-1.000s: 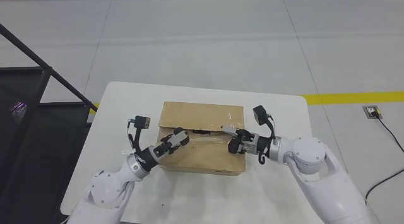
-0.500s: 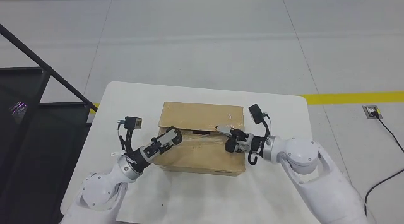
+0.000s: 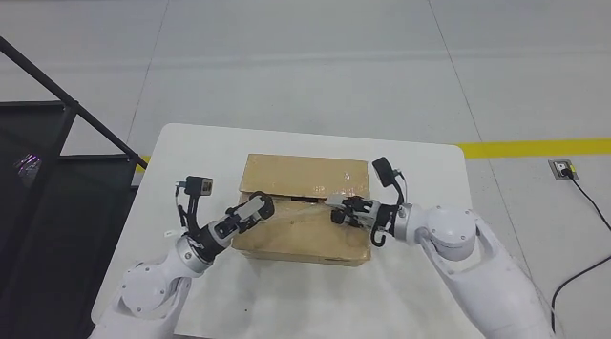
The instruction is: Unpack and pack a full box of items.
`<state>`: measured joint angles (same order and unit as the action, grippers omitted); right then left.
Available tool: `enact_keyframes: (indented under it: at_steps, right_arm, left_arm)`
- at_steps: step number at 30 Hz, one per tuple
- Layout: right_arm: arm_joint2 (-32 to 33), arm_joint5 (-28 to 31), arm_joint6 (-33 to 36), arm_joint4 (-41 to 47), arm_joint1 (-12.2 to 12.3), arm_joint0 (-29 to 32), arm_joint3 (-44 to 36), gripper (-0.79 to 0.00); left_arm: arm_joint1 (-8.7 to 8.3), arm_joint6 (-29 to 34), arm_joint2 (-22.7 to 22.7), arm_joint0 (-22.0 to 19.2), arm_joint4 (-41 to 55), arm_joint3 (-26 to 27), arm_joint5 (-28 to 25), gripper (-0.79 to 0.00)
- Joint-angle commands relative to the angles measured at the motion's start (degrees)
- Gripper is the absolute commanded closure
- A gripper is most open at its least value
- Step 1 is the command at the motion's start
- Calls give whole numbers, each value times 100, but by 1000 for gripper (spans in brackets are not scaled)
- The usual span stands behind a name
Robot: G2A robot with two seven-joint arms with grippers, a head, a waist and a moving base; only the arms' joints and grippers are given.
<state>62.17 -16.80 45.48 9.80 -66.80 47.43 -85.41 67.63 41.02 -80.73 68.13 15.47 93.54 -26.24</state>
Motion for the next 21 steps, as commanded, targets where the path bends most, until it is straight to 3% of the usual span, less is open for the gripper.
enact_keyframes:
  at_steps: [1, 7, 10, 15, 21]
  right_arm:
    - [-13, 46, 8, -17, -3, -9, -10, -302]
    - [-1, 344, 56, -106, 11, 73, -157, -169]
    - [25, 519, 71, -160, 23, 132, -250, -145]
    - [52, 890, 31, -190, 25, 176, -314, 0]
    - [-1, 1288, -35, -237, 0, 97, -279, 0]
  left_arm:
    - [-6, -9, -15, 10, 11, 15, -6, -785]
    - [-21, -98, -92, 25, 82, -11, -23, -785]
    - [-29, -145, -144, 34, 138, -64, -30, -785]
    - [-42, -199, -217, 50, 214, -154, -27, -785]
    - [-53, -342, -294, 46, 264, -294, 106, -785]
